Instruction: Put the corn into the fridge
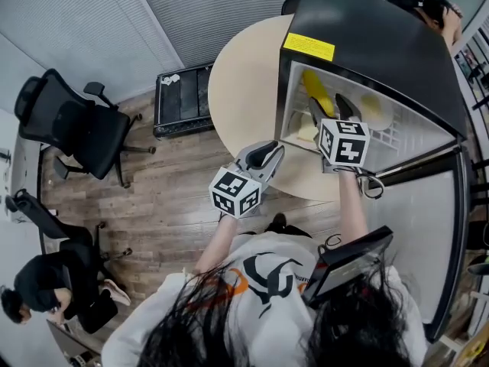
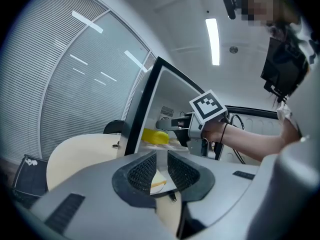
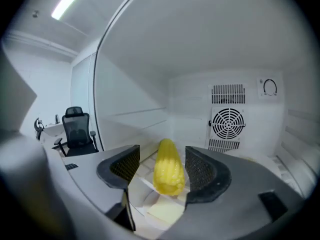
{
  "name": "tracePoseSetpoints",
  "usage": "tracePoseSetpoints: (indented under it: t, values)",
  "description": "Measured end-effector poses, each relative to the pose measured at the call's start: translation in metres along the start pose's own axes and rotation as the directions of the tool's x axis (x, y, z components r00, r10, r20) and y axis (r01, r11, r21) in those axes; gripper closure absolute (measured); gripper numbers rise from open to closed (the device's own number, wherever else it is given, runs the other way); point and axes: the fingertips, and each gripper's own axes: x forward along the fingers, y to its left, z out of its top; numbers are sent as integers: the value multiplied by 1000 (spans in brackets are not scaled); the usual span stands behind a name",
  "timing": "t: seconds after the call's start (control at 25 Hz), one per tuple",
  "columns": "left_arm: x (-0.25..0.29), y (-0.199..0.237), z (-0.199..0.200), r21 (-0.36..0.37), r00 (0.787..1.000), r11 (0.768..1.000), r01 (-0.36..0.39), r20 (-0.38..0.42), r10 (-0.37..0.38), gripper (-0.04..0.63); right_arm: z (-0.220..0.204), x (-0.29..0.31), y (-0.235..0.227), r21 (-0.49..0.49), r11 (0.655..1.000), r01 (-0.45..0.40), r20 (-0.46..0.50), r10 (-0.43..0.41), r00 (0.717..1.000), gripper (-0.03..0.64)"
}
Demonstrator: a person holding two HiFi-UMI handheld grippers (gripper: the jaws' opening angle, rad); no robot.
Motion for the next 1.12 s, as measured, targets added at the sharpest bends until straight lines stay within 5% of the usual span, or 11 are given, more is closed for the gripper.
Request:
tracePoseSetpoints:
  t: [0.6,1.12]
  values:
    - [-48,-50,-15,18,995,995,101,-11,-101,520,-42,-120,65,227,970,-85,110,62,992,351]
    - [-120,-107,-66,-10,985,986,164,-58,-165,520,-117,-213,120,314,949,-22,77,-3,997,506]
